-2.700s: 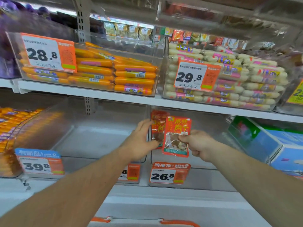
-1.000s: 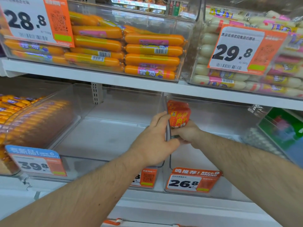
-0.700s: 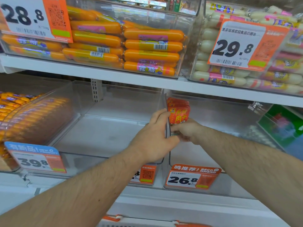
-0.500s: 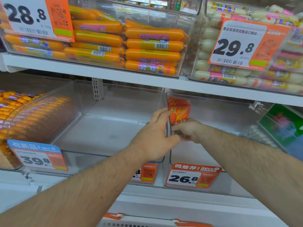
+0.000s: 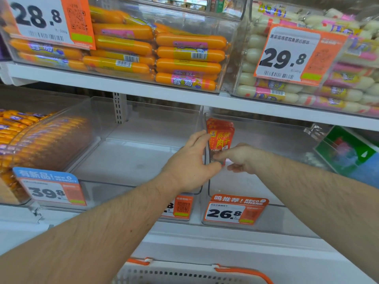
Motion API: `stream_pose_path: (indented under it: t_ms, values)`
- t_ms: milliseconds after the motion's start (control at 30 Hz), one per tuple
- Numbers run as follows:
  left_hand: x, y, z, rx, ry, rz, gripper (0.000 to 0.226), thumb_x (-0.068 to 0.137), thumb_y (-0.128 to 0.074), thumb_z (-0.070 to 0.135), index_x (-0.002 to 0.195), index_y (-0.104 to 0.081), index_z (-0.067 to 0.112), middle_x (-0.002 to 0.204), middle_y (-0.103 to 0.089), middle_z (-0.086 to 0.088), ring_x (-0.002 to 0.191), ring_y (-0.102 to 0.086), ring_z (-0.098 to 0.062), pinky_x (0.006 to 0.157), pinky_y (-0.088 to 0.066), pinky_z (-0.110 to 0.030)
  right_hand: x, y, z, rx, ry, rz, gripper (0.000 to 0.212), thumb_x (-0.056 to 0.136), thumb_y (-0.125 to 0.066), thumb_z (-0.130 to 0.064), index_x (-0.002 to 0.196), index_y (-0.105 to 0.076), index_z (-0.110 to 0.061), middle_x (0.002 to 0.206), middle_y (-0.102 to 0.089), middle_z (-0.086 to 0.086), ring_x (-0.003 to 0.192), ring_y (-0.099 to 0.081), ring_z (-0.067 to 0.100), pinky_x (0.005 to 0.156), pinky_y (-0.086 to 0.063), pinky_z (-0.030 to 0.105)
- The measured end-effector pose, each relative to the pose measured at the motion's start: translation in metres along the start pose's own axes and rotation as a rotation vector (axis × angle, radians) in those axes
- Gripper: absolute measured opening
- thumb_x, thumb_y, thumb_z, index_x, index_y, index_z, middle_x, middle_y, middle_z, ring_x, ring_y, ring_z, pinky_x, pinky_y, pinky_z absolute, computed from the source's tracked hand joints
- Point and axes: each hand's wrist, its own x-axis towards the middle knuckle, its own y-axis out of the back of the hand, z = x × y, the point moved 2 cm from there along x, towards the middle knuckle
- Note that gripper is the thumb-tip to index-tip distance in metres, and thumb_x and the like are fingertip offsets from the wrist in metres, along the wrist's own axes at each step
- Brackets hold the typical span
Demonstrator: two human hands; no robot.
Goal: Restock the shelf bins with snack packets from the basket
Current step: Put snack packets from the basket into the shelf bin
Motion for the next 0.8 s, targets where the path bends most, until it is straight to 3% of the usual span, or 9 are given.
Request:
stream_pose_path:
  t_ms: [133,200,300,400,467,533,600,667,800]
  values:
    - [-0.003,0.005,0.006,0.068,0.009,0.015,0.080,0.088,-0.057,0.055,0.154,-0.022,0.026,0.160,-0.016,0.012,0.144,-0.026,-0.011,0.116,-0.030,-0.038,-0.040,0.009,-0.002,-0.161,0.016,0.132,0.034,0.080,-0.078,-0.039,0.086,-0.056,-0.013,0.095,-0.061,0.006,0.086,-0.062,0.023,0.076,-0.051,0.034]
    - [-0.011,0.012,0.016,0.090,-0.025,0.097,0.078,0.083,-0.051,0.058,0.150,-0.034,0.022,0.155,-0.030,0.006,0.138,-0.036,-0.014,0.113,-0.035,-0.037,-0.065,0.016,-0.008,-0.392,0.076,0.285,0.041,0.081,-0.074,-0.043,0.095,-0.061,-0.006,0.089,-0.063,0.008,0.082,-0.061,0.025,0.071,-0.049,0.032]
    - [-0.042,0.019,0.036,0.051,-0.168,0.285,0.055,0.078,-0.051,0.042,0.127,-0.058,0.017,0.127,-0.055,0.002,0.111,-0.054,-0.015,0.091,-0.048,-0.033,-0.108,0.021,-0.015,-0.602,0.237,0.492,0.032,0.084,-0.065,-0.038,0.105,-0.066,-0.015,0.104,-0.068,0.007,0.096,-0.063,0.031,0.076,-0.049,0.031]
    - [-0.086,0.021,0.044,0.054,-0.296,0.275,0.033,0.075,-0.049,0.035,0.100,-0.065,0.020,0.094,-0.055,0.013,0.078,-0.048,-0.002,0.073,-0.045,-0.026,-0.157,0.016,-0.015,-0.649,0.723,0.745,0.017,0.083,-0.056,-0.031,0.086,-0.066,-0.018,0.087,-0.068,0.005,0.087,-0.063,0.032,0.073,-0.045,0.035]
    - [-0.117,0.017,0.038,0.129,-0.247,0.019,0.023,0.079,-0.055,0.031,0.097,-0.066,0.022,0.089,-0.055,0.015,0.069,-0.044,0.002,0.070,-0.042,-0.024,-0.187,0.001,-0.002,-0.535,1.040,0.802,0.013,0.077,-0.054,-0.027,0.072,-0.062,-0.018,0.069,-0.061,0.000,0.070,-0.060,0.028,0.064,-0.044,0.035]
    - [-0.143,0.011,0.026,0.333,-0.159,-0.322,0.025,0.086,-0.059,0.028,0.109,-0.065,0.025,0.103,-0.061,0.013,0.075,-0.045,0.001,0.074,-0.039,-0.022,-0.200,-0.025,0.026,-0.432,1.140,0.723,0.012,0.073,-0.053,-0.025,0.066,-0.059,-0.018,0.061,-0.057,-0.002,0.062,-0.057,0.025,0.058,-0.043,0.032]
    - [-0.164,0.003,0.012,0.465,-0.057,-0.587,0.030,0.089,-0.058,0.030,0.118,-0.062,0.028,0.118,-0.062,0.011,0.091,-0.052,-0.006,0.083,-0.042,-0.022,-0.199,-0.057,0.061,-0.374,1.072,0.579,0.014,0.073,-0.051,-0.028,0.066,-0.060,-0.018,0.059,-0.055,-0.004,0.060,-0.057,0.023,0.056,-0.044,0.031]
    - [-0.178,-0.005,0.002,0.447,0.027,-0.728,0.030,0.090,-0.056,0.029,0.119,-0.062,0.029,0.122,-0.062,0.009,0.105,-0.056,-0.013,0.090,-0.045,-0.025,-0.189,-0.089,0.095,-0.440,0.895,0.376,0.014,0.077,-0.054,-0.026,0.069,-0.063,-0.018,0.062,-0.055,-0.006,0.065,-0.059,0.023,0.059,-0.050,0.034]
    - [-0.190,-0.017,-0.013,0.387,0.095,-0.845,0.025,0.091,-0.052,0.028,0.111,-0.065,0.022,0.115,-0.066,0.000,0.105,-0.060,-0.023,0.093,-0.050,-0.040,-0.166,-0.145,0.163,-0.730,0.448,-0.177,0.015,0.085,-0.060,-0.024,0.090,-0.071,-0.015,0.088,-0.071,0.007,0.085,-0.065,0.028,0.074,-0.053,0.037]
